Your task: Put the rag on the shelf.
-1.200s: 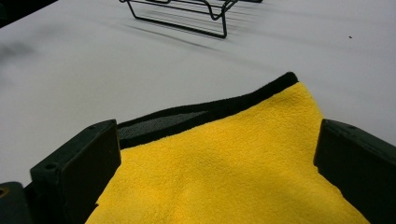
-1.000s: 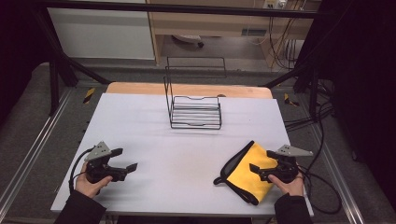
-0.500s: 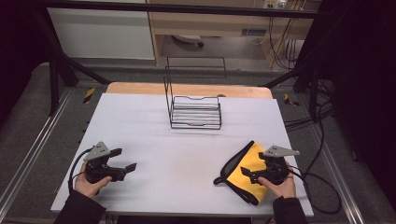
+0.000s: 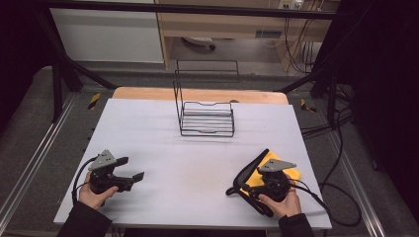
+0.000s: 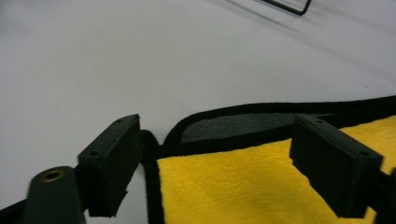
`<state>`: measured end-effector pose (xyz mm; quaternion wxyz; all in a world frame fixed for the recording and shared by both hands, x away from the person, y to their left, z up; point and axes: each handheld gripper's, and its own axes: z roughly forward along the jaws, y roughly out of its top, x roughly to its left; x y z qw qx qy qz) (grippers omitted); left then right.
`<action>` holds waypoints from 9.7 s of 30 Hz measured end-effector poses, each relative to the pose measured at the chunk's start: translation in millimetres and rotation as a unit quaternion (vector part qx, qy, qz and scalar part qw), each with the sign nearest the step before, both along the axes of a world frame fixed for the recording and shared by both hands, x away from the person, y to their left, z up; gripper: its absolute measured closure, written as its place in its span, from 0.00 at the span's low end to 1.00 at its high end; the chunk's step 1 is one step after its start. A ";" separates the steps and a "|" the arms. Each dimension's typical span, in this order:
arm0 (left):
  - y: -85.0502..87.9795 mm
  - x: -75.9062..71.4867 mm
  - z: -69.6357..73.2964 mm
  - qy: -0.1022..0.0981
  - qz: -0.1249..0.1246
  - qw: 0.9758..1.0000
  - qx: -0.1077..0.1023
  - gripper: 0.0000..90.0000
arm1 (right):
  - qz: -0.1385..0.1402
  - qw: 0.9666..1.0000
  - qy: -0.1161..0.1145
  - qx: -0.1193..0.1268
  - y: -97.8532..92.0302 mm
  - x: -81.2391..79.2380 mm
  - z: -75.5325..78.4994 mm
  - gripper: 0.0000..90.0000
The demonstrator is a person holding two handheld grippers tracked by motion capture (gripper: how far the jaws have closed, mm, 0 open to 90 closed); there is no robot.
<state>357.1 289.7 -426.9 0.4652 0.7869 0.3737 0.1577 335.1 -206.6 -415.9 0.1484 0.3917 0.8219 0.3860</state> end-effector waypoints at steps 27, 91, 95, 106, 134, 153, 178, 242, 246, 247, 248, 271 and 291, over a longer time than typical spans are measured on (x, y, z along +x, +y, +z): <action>0.2 -0.1 -0.5 0.003 0.001 1.000 0.002 0.12 | 0.041 0.992 -0.005 -0.121 28.6 -9.7 -28.1 0.55; -24.4 -4.3 11.3 0.026 0.001 1.000 0.017 0.22 | 0.134 0.990 -0.007 0.035 127.4 15.9 14.7 0.32; -51.9 -7.7 17.5 0.031 -0.017 0.999 0.035 0.28 | 0.071 0.997 -0.021 0.027 80.9 24.0 19.1 0.23; -159.2 -14.1 10.5 0.075 -0.116 0.987 0.083 0.63 | -0.032 0.999 -0.010 0.014 9.6 21.2 -8.7 0.30; -163.3 -15.9 -3.4 0.128 -0.086 0.984 0.094 0.81 | -0.025 0.999 -0.015 0.014 10.2 17.8 -8.9 0.22; -159.6 -15.4 13.4 0.104 -0.083 0.986 0.103 0.94 | -0.027 0.999 -0.020 0.021 9.1 17.7 -6.9 0.18; -150.9 -1.7 -16.0 0.137 -0.096 0.982 0.090 0.64 | -0.096 0.993 0.066 0.010 27.9 34.2 -29.8 0.59; -189.5 104.3 -5.2 0.122 0.021 0.989 0.077 0.44 | -0.012 0.998 -0.002 0.055 5.3 40.0 -11.7 0.07; -194.0 110.5 -14.5 0.141 0.015 0.988 0.064 0.54 | -0.011 0.998 0.002 0.059 6.2 40.6 -12.5 0.07; -194.6 111.2 -15.9 0.143 0.013 0.988 0.063 0.55 | -0.011 0.998 0.003 0.061 6.4 40.7 -12.5 0.07; -194.9 111.3 -16.0 0.141 0.013 0.988 0.063 0.56 | -0.011 0.998 0.001 0.062 6.3 41.1 -12.4 0.07; -206.0 105.5 -14.3 0.134 -0.009 0.987 0.086 0.83 | -0.052 0.996 0.024 0.066 30.0 83.0 -19.5 0.38; -200.5 109.4 -15.1 0.145 -0.021 0.987 0.070 0.86 | -0.075 0.988 0.107 0.081 39.3 99.1 -34.1 0.92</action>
